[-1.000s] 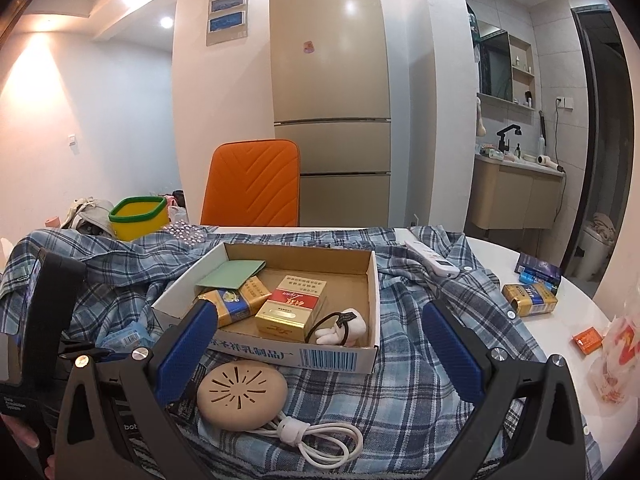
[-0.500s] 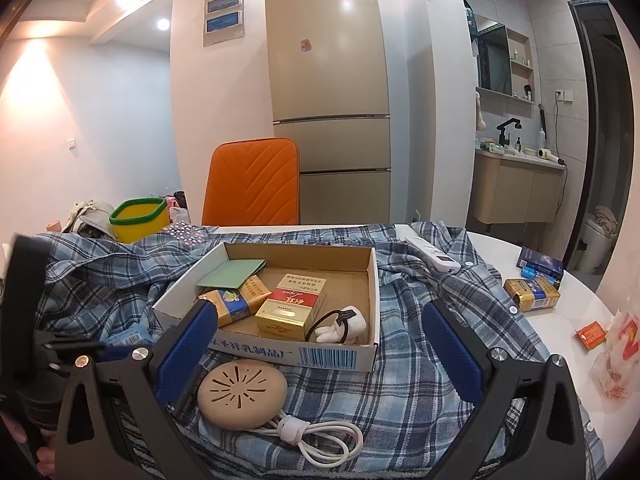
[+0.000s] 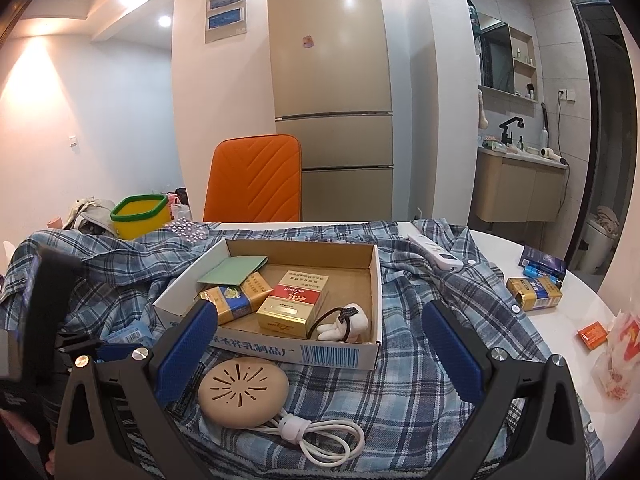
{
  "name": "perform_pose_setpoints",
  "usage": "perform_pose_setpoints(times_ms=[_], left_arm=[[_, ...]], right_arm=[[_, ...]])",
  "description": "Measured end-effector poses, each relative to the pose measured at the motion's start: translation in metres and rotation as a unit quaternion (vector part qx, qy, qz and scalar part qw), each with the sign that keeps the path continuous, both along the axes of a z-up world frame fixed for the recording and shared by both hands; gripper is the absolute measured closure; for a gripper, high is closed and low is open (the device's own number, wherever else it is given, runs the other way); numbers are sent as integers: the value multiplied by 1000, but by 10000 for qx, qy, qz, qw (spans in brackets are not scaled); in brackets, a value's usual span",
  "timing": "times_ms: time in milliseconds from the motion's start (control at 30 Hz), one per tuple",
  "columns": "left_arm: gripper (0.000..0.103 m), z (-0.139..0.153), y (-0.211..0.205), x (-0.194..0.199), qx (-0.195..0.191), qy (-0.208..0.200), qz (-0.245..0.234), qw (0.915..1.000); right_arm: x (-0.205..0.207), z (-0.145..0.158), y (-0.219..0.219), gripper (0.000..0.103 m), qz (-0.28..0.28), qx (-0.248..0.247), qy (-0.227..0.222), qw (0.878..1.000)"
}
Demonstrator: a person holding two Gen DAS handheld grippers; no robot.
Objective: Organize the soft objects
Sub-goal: 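Grasp the Face tissue pack with the left tool while the right tool grasps the beige disc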
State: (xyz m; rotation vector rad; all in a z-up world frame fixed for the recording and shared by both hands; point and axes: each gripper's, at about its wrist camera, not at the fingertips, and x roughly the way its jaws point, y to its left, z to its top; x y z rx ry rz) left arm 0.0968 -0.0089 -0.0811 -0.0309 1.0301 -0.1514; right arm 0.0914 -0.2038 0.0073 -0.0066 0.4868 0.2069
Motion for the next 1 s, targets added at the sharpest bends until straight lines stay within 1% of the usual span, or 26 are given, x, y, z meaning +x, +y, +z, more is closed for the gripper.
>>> perform_pose_setpoints(times_ms=[33, 100, 167, 200, 267, 367, 433, 533, 633, 700, 733, 767, 833, 900, 933, 1000], left_arm=[[45, -1, 1, 1, -2, 41, 14, 10000], [56, -4, 1, 3, -26, 113, 19, 9999], [57, -4, 1, 2, -65, 107, -30, 9999], [58, -2, 2, 1, -148, 55, -52, 9999], [58, 8, 8, -6, -351, -243, -4, 9991], [58, 28, 15, -20, -481, -859, 58, 9951], [58, 38, 19, -29, -600, -1233, 82, 9905], [58, 54, 24, -44, -656, -1867, 157, 9801], [58, 64, 26, -54, -603, -2318, 270, 9705], [58, 65, 24, -59, -536, -2427, 269, 9682], [58, 66, 23, -59, -509, -2445, 269, 9679], [58, 66, 25, -59, -467, -2460, 370, 9674], [58, 64, 33, -56, -660, -2379, 406, 9682], [58, 63, 37, -54, -687, -2294, 535, 9694], [58, 62, 37, -53, -702, -2280, 569, 9694], [58, 63, 39, -53, -685, -2290, 653, 9688]], right_arm=[[0, 0, 0, 0, 3, -10, -9, 10000], [-1, 0, 0, 0, 5, -13, -19, 10000], [-1, 0, 0, 0, 5, -8, 1, 10000], [-1, 0, 0, 0, 5, -6, 12, 10000], [-1, 0, 0, 0, 1, 1, 21, 10000], [0, 1, 0, 0, 14, 24, 66, 10000], [2, 2, 0, 0, 34, 16, 92, 10000], [4, 5, 6, 0, 173, -105, 186, 9996], [10, 4, 17, 0, 371, -222, 469, 9980], [19, -2, 29, 0, 587, -330, 892, 9937], [22, -5, 33, 0, 635, -378, 1027, 9920], [28, -12, 40, 0, 720, -485, 1292, 9878], [36, -22, 47, 0, 878, -545, 1640, 9810], [45, -35, 54, 0, 1018, -551, 2032, 9723], [48, -41, 57, 0, 1061, -584, 2154, 9690], [49, -48, 63, 0, 1151, -702, 2211, 9659]])
